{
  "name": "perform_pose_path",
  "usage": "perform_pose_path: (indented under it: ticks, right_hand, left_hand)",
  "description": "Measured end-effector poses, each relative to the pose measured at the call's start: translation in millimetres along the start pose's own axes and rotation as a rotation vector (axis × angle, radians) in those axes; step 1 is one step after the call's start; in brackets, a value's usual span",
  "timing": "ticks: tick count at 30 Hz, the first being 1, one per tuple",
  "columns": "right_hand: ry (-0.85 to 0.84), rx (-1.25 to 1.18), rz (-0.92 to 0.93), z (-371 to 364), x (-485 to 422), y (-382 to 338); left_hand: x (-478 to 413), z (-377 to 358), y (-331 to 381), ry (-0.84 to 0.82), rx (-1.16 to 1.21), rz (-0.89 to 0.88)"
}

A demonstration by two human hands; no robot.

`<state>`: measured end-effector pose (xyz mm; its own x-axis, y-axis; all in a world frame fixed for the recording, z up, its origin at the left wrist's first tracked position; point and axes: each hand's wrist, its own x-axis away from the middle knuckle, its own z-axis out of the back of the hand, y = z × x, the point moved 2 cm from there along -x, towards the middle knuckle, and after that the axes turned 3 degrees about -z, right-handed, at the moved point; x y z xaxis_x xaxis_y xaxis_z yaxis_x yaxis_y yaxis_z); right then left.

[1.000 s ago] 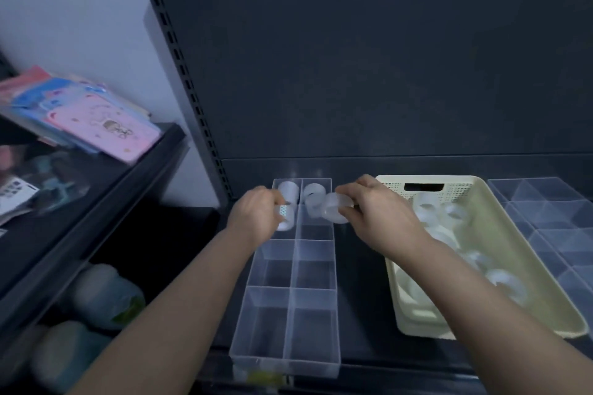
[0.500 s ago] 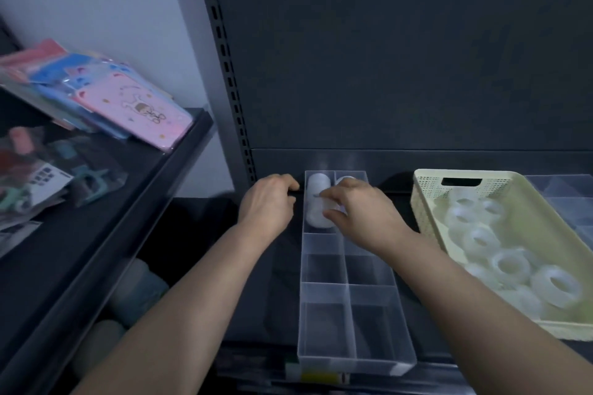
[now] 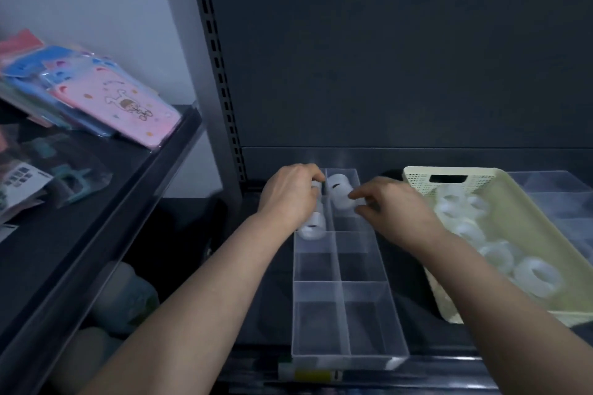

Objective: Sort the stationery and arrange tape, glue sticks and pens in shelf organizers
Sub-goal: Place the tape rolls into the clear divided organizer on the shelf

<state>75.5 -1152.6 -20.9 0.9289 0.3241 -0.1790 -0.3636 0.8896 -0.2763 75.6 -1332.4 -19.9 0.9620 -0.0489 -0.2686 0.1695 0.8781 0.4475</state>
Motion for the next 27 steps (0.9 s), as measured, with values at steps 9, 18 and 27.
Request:
perform_pose_path:
  ticks: [9,18,27]
  right_hand:
    - [0.111,0.142,-0.288,61,70,140]
    - [0.062,0.129,-0.289,64,109,211]
    - [0.039,0.089,-0.2,62,100,222]
  left_hand:
    - [-17,-60,121,-0.132,0.057,-0.184]
    - [-34,-137,199,-0.344,-0.202,-0.198]
    - [-46,-172,209,-0.386,-0.263,0.015]
